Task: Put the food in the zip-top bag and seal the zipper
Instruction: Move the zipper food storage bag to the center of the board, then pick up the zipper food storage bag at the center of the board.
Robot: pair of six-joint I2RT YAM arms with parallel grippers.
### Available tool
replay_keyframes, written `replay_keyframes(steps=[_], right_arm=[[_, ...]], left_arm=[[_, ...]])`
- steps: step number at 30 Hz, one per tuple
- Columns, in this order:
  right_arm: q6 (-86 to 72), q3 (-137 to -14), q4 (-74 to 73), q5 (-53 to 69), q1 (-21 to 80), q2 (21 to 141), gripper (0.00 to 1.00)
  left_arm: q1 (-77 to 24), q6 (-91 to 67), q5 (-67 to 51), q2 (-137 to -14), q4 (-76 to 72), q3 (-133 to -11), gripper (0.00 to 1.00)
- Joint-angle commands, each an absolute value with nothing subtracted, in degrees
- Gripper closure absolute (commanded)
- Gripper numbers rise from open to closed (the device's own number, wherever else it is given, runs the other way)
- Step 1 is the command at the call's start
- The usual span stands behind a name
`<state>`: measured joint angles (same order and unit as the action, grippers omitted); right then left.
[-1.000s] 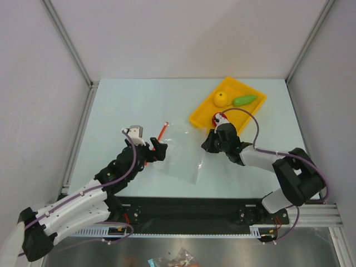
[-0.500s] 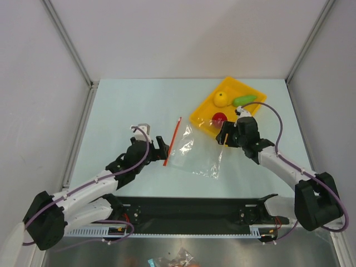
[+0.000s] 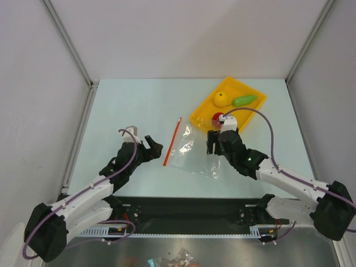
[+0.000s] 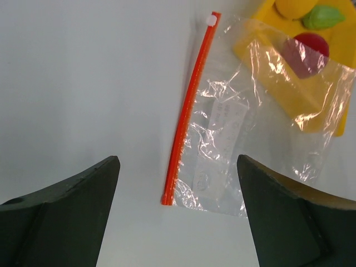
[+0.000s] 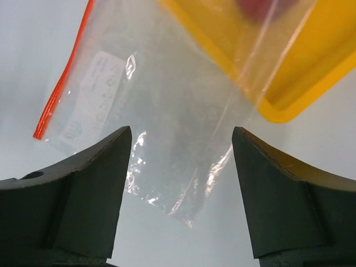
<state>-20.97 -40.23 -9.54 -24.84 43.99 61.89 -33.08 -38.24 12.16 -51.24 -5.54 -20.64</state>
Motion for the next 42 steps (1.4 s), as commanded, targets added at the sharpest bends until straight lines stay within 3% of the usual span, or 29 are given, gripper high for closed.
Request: replay_keyframes(steps=[1, 9, 13, 19, 24, 33, 42], right_arm=[[-22.84, -43.59, -6.07, -27.52, 48.16, 66.42, 0.23], [-31.19, -55.96, -7.19, -29.88, 60.63, 87.69, 0.15], [-33.91, -66.16, -11.67, -31.63, 63.62, 98.85, 0.11], [-35.5, -81.61, -17.92, -29.27, 64.51, 112.47, 0.15], [-38.14, -86.48, -21.96, -28.39, 63.9, 118.3, 0.24], [-41.66, -81.75, -20.84, -26.19, 62.75, 119.45, 0.34], [-40.43, -69.01, -15.04, -22.59, 61.79, 112.16, 0.66]], left_arm=[[-30.77, -45.25, 14.14, -44.75, -8.17, -16.54, 0.08], [-30.41, -53.7, 26.62, -26.57, 0.08, -12.4, 0.05], [-30.41, -56.16, 29.79, -23.39, 3.42, -11.6, 0.05], [-30.41, -55.9, 29.8, -23.38, 3.87, -12.13, 0.04], [-30.41, -55.37, 29.27, -24.08, 3.16, -12.13, 0.04], [-30.41, -55.28, 29.35, -22.94, 4.13, -12.57, 0.04], [-30.41, -54.49, 28.3, -24.61, 2.73, -12.48, 0.04]])
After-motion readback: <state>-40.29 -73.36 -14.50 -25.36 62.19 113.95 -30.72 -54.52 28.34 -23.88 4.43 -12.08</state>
